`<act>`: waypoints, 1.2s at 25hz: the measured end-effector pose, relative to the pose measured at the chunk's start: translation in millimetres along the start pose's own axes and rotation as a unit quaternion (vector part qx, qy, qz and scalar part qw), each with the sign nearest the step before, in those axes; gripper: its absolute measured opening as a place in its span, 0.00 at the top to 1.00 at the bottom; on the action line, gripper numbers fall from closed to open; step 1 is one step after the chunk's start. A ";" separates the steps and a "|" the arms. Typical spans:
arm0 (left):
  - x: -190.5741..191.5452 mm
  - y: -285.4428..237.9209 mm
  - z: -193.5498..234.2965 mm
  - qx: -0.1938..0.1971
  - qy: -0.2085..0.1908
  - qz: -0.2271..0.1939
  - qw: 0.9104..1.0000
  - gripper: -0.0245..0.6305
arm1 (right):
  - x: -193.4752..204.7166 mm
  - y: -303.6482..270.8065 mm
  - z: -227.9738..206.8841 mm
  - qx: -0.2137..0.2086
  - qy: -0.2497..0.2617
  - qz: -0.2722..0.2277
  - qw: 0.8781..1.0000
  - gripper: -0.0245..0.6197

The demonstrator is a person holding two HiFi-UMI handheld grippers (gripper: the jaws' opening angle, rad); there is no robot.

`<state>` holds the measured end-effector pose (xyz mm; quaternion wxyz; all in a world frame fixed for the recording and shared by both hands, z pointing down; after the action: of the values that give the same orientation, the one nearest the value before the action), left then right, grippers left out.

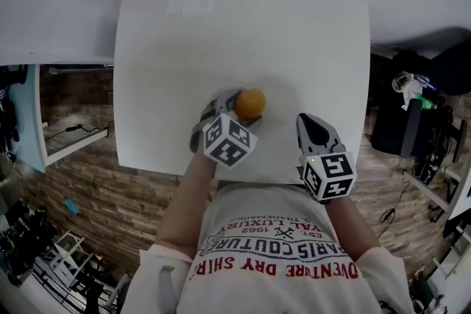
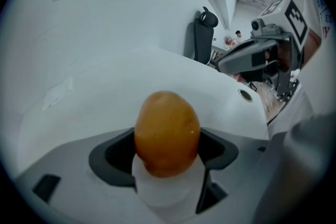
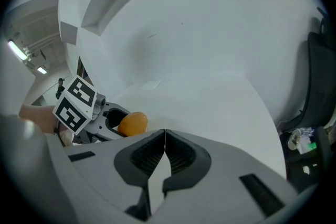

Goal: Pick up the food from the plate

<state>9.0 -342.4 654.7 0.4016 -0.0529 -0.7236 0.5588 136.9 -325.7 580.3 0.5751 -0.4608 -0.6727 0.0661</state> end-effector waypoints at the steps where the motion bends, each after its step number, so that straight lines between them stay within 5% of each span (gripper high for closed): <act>1: -0.1 0.8 0.6 -0.002 0.003 -0.002 1.000 0.42 | -0.1 1.3 0.6 0.000 0.000 -0.001 1.000 0.94; 8: -23.4 29.7 5.7 -0.037 0.018 -0.056 0.998 0.42 | -5.8 10.8 6.9 -0.001 0.007 -0.011 1.000 0.94; 13: -39.1 65.3 15.2 -0.065 0.067 -0.118 0.989 0.42 | -27.8 22.8 21.7 -0.012 0.019 -0.036 0.999 0.94; 25: -66.6 191.8 43.3 -0.152 0.125 -0.279 0.940 0.42 | -96.4 66.8 58.2 -0.003 0.074 -0.141 0.987 0.94; 30: -73.8 240.8 57.0 -0.183 0.145 -0.345 0.909 0.42 | -122.1 83.8 69.2 0.008 0.098 -0.178 0.979 0.94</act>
<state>-67.5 -335.7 408.1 0.6528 0.0472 -0.7203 0.2297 114.2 -332.7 418.6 0.6448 -0.3331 -0.6836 -0.0774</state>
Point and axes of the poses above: the fingertips, and each gripper's own axes: y backward along the fingers, z to its left, x out of its underside, the point moved 2 cm from there along y, backward along the fingers, and after that the axes turned 7 degrees about -x, right-handed, at the moved point
